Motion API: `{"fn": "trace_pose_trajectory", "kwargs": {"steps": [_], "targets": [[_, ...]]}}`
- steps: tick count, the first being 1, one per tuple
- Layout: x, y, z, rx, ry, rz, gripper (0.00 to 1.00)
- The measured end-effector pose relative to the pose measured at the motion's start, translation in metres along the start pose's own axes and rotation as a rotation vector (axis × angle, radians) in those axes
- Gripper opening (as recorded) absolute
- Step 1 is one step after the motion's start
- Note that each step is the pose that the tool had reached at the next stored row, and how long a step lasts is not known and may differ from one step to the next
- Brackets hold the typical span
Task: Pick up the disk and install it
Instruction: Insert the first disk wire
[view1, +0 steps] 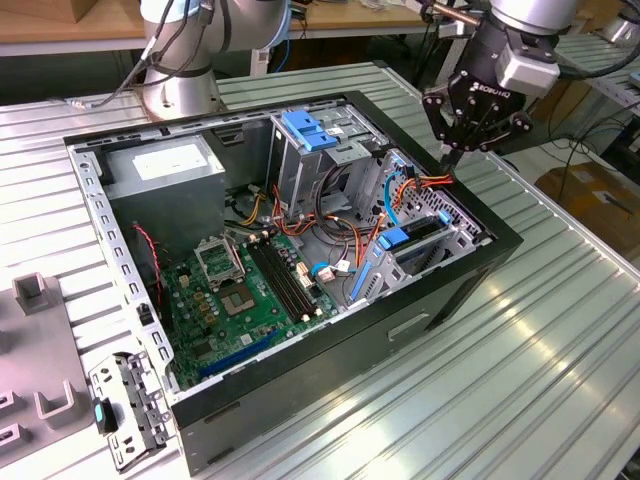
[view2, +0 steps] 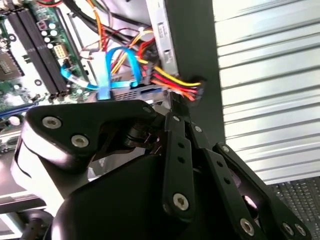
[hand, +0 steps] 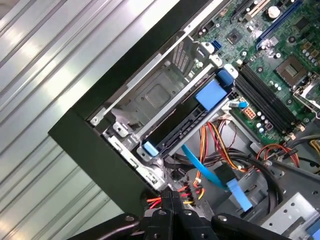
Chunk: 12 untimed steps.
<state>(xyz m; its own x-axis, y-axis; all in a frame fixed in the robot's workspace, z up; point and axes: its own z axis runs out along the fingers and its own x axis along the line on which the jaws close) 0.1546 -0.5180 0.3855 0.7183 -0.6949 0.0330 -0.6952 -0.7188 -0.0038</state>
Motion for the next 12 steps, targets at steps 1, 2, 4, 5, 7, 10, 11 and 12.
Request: {"fn": "trace_pose_trajectory", "kwargs": {"steps": [1,2,4,5,7,10,11,12], "targets": [[0.0032,-0.0034,0.0001,0.0000,0.0001,-0.001,0.11],[0.0059,-0.0063,0.0003,-0.0001,0.0001,-0.001,0.11],[0.0090,-0.0096,0.0011,0.0001,0.0002,-0.009,0.11],[0.0093,-0.0100,0.0014,0.0005,0.0000,-0.020,0.11],[0.0094,-0.0100,0.0016,0.0014,0.0002,-0.056,0.17],[0.0095,-0.0101,0.0025,0.0037,-0.0003,-0.118,0.24],[0.0095,-0.0100,0.0028,0.0041,-0.0003,-0.130,0.24],[0.0107,-0.0087,0.0040,0.0045,-0.0005,-0.137,0.24]]}}
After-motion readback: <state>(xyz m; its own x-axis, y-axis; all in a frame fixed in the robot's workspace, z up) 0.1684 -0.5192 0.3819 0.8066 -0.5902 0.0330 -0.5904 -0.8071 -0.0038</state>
